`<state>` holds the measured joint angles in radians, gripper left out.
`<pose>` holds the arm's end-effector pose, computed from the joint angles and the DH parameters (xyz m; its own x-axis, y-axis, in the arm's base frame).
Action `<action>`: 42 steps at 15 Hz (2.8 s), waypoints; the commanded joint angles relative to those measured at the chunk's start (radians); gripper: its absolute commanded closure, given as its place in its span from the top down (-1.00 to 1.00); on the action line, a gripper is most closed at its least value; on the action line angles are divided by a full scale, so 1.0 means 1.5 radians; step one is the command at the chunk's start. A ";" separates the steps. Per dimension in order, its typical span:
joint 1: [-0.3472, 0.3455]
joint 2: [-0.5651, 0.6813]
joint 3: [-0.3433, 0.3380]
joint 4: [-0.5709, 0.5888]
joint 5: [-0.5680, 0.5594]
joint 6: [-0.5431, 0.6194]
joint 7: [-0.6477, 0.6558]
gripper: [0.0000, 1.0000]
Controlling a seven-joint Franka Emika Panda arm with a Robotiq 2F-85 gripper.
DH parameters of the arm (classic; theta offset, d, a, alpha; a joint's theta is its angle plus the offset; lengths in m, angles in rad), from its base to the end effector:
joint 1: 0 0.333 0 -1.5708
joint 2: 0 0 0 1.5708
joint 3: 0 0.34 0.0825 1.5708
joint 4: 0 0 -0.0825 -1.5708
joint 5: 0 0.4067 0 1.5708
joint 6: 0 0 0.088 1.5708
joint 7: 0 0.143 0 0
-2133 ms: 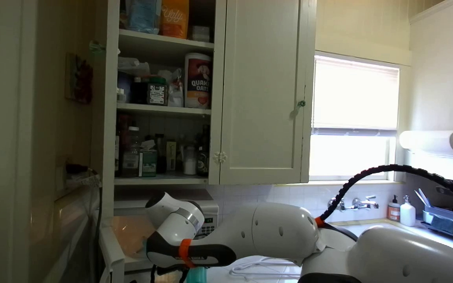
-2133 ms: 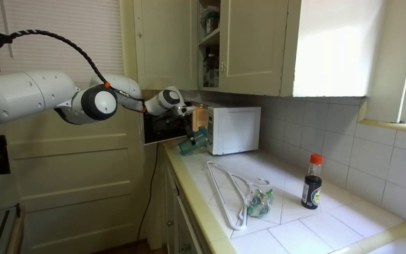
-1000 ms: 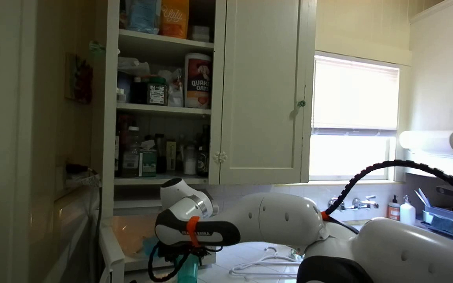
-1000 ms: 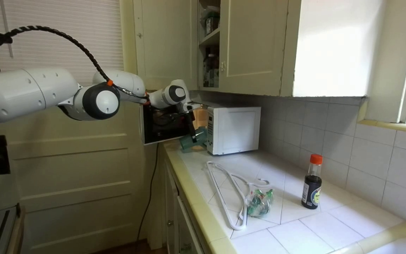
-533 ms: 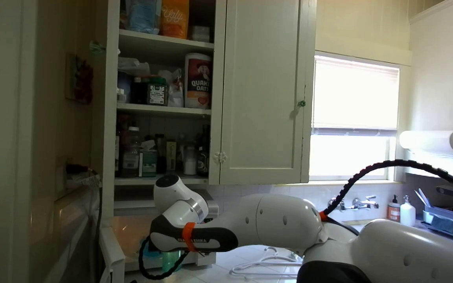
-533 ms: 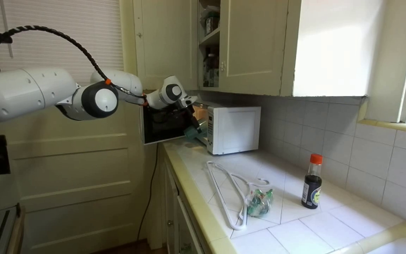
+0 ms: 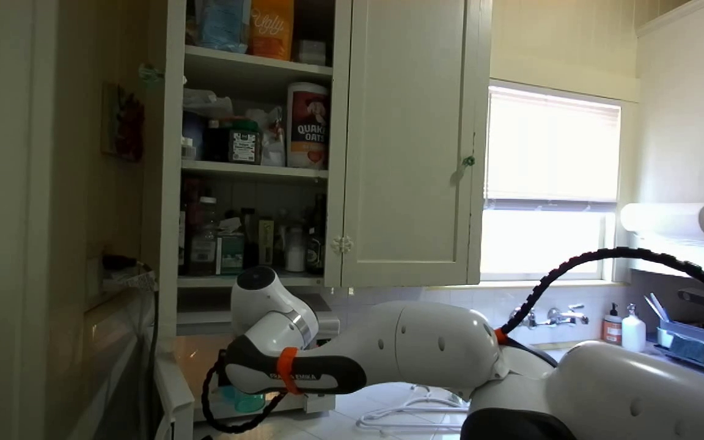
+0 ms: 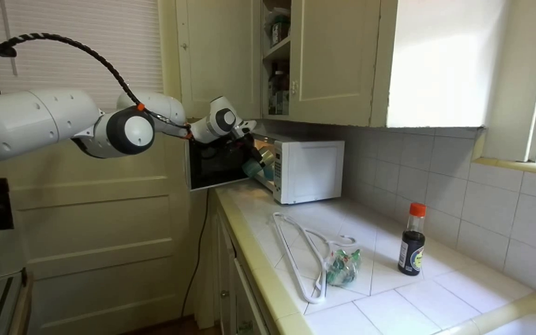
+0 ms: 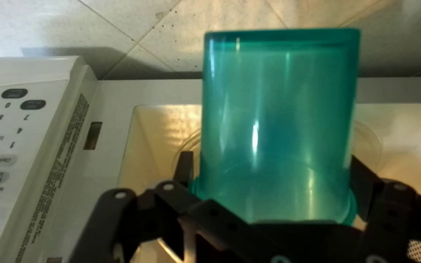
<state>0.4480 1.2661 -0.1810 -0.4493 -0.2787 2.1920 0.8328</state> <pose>0.8475 0.3261 0.3030 0.7701 -0.2317 0.5943 -0.2815 -0.9595 -0.0092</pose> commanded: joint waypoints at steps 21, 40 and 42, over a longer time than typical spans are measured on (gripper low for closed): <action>0.060 0.057 -0.078 0.010 -0.052 -0.085 0.460 0.41; 0.082 0.012 -0.128 0.001 -0.080 -0.122 1.100 0.41; 0.082 0.008 -0.135 0.001 -0.086 -0.135 1.161 0.41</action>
<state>0.5587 1.2962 -0.3666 -0.4480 -0.3827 2.0316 2.4261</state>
